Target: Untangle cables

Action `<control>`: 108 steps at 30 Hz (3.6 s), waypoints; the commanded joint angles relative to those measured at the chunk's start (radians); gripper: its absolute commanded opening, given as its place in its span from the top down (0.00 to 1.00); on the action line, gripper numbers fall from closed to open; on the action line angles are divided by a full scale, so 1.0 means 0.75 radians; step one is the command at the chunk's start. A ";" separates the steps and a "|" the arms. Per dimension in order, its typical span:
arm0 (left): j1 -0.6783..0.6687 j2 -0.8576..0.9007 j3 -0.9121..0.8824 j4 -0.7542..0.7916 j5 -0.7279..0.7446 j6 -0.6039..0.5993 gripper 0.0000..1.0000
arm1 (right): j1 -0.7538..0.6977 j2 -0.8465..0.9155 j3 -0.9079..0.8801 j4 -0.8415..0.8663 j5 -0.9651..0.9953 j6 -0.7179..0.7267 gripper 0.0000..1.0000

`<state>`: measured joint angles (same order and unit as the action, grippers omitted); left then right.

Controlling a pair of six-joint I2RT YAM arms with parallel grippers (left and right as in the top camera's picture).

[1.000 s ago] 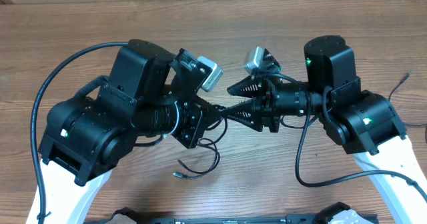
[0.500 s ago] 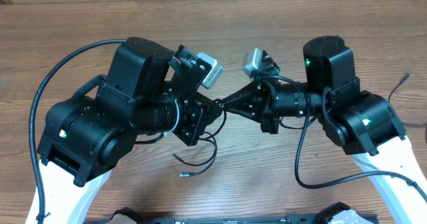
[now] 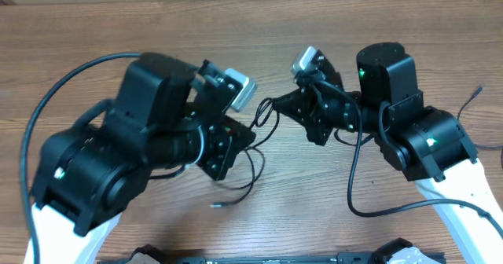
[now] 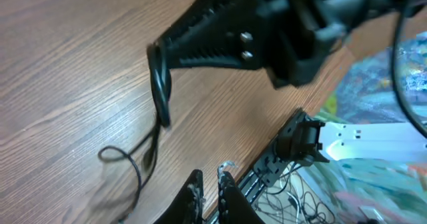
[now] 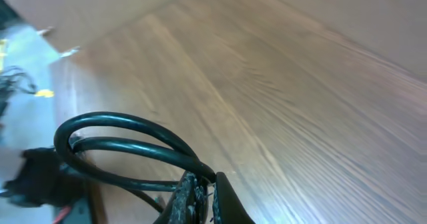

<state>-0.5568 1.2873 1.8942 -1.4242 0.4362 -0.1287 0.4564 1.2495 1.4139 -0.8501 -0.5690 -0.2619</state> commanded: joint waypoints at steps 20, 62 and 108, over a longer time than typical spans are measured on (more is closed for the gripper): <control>-0.009 -0.051 0.038 -0.015 -0.089 -0.004 0.83 | -0.004 -0.003 0.011 -0.026 -0.289 0.004 0.96; -0.009 -0.041 0.037 0.019 -0.063 -0.048 0.80 | 0.162 0.055 0.011 0.044 -0.290 0.001 0.96; -0.009 -0.011 0.038 -0.039 -0.337 -0.219 0.80 | 0.160 0.123 0.009 -0.197 0.071 0.001 0.44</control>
<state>-0.5568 1.3117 1.9049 -1.4582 0.1822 -0.2859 0.5713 1.3125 1.4139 -0.9897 -0.5423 -0.2623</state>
